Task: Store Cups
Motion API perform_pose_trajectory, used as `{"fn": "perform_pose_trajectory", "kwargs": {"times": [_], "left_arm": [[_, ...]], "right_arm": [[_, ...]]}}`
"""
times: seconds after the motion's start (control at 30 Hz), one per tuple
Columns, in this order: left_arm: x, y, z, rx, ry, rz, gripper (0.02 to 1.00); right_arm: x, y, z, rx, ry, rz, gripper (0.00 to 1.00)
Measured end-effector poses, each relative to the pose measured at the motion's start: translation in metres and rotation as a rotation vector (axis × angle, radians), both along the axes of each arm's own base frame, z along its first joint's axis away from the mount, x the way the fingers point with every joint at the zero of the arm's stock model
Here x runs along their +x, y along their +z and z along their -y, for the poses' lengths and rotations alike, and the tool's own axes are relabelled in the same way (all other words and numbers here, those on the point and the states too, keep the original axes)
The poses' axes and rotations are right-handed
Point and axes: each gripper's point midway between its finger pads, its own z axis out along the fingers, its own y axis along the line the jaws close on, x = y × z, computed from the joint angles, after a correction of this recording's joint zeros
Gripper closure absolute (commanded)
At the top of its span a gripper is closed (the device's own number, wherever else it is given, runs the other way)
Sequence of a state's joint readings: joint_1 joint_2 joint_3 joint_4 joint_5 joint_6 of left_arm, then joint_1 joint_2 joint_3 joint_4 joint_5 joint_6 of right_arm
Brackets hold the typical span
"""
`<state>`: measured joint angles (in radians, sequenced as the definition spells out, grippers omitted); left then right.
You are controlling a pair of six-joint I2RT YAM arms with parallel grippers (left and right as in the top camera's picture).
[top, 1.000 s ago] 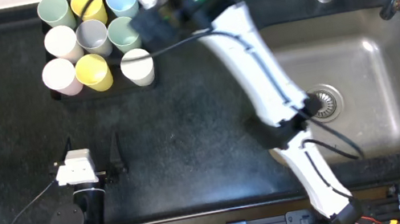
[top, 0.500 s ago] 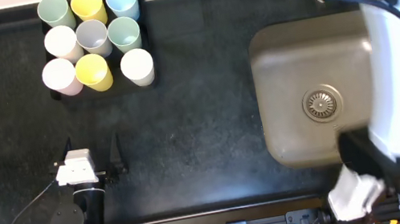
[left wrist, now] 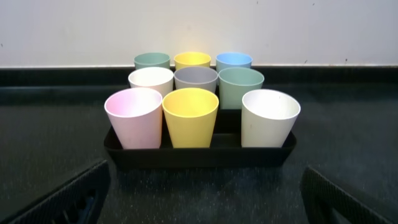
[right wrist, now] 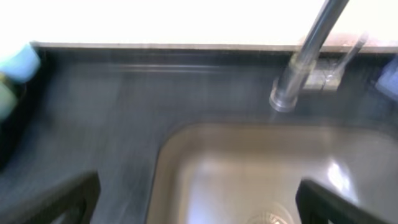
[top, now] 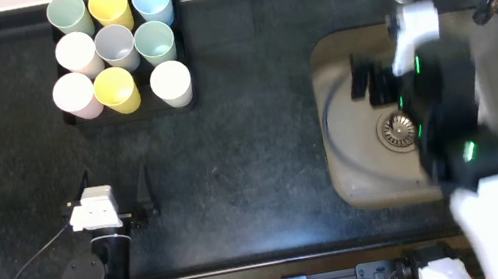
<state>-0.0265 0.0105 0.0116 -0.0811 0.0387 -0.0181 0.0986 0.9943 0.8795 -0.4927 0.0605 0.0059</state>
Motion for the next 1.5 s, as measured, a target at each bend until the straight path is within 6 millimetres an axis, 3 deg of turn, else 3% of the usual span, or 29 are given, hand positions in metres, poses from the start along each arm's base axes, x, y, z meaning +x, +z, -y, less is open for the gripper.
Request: {"fn": "perform_pose_trajectory", "kwargs": {"times": [0.2,0.33,0.53,0.9,1.3,1.5], "left_arm": [[0.000,0.000,0.000,0.000,0.000,0.000,0.018],[0.000,0.000,0.000,0.000,0.000,0.000,0.018],[0.000,0.000,0.000,0.000,0.000,0.000,0.018],[0.000,0.000,0.000,0.000,0.000,0.000,0.020],[0.000,0.000,0.000,0.000,0.000,0.001,0.018],[0.000,0.000,0.000,0.000,0.000,0.000,0.020]], "right_arm": [[-0.028,0.004,0.008,-0.047,-0.002,0.380,0.005],[-0.046,-0.007,0.010,-0.089,0.007,0.478,0.003],[-0.062,-0.029,0.012,-0.117,0.014,0.504,0.003],[-0.066,-0.076,0.013,-0.130,0.021,0.428,0.003],[-0.084,-0.080,0.019,-0.132,-0.001,0.462,0.005],[-0.089,-0.062,0.025,-0.131,-0.027,0.542,0.003]]}}
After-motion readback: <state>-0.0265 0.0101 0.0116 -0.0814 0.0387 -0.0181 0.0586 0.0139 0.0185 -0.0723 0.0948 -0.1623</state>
